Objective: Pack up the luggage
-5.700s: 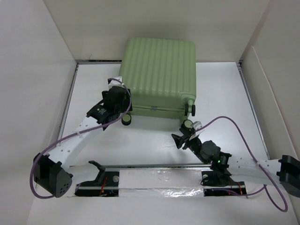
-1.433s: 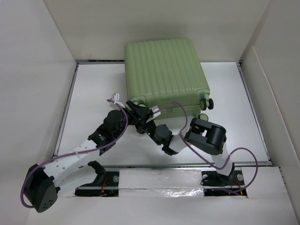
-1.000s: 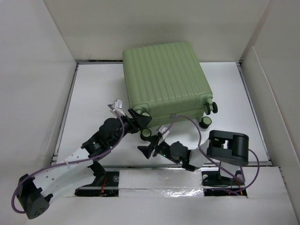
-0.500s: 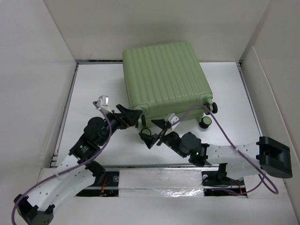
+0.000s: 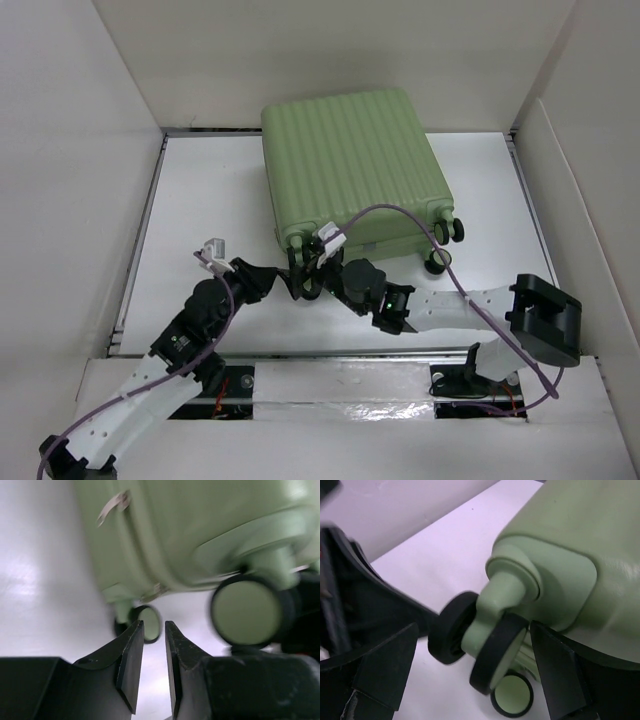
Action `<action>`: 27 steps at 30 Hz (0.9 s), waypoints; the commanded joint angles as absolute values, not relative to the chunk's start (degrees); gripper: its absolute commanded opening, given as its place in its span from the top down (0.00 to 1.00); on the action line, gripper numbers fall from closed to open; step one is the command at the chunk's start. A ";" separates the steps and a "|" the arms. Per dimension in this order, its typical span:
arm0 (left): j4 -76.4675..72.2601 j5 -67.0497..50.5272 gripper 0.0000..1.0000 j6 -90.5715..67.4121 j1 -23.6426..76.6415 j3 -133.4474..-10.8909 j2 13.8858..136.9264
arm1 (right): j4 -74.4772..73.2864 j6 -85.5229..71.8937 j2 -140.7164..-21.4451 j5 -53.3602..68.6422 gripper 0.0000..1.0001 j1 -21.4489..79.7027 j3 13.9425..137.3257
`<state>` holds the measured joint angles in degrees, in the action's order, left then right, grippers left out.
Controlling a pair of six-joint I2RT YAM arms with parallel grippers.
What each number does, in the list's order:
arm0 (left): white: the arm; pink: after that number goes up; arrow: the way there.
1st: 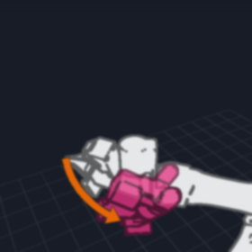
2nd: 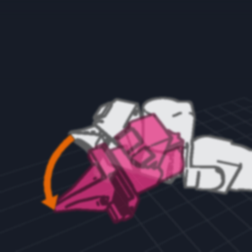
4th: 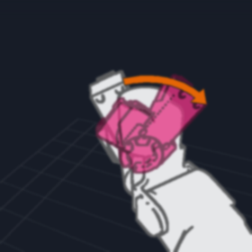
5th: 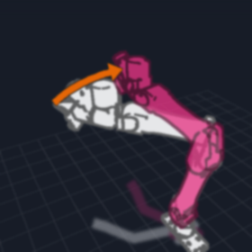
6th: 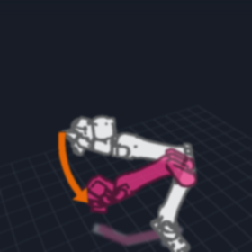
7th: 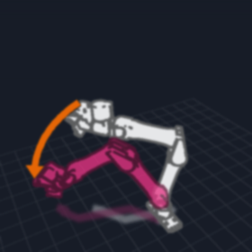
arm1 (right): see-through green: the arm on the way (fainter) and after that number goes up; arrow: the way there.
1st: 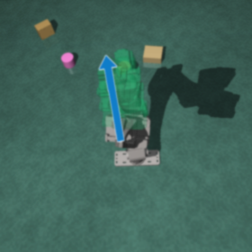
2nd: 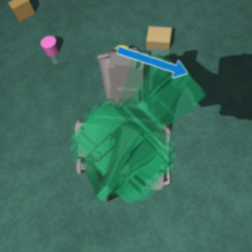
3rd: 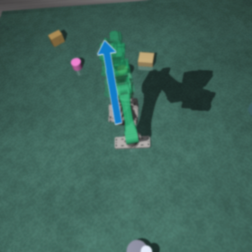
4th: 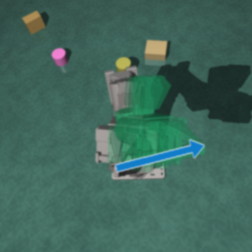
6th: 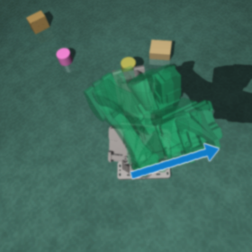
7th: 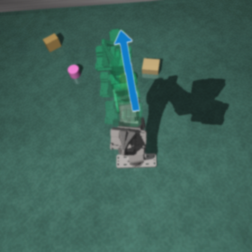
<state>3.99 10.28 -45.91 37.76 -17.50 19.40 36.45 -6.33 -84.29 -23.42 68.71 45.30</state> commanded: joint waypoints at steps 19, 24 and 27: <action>-23.11 11.78 0.56 -36.22 41.48 -11.51 38.84 | 31.55 -4.04 -85.43 -33.67 0.99 66.27 50.62; -26.88 14.58 0.58 -34.19 41.48 -13.88 44.99 | 31.90 -3.95 -86.40 -31.82 1.00 66.27 50.72; -29.96 14.94 0.60 -32.52 41.48 -14.68 46.92 | 32.08 -4.22 -86.31 -31.64 1.00 66.27 50.19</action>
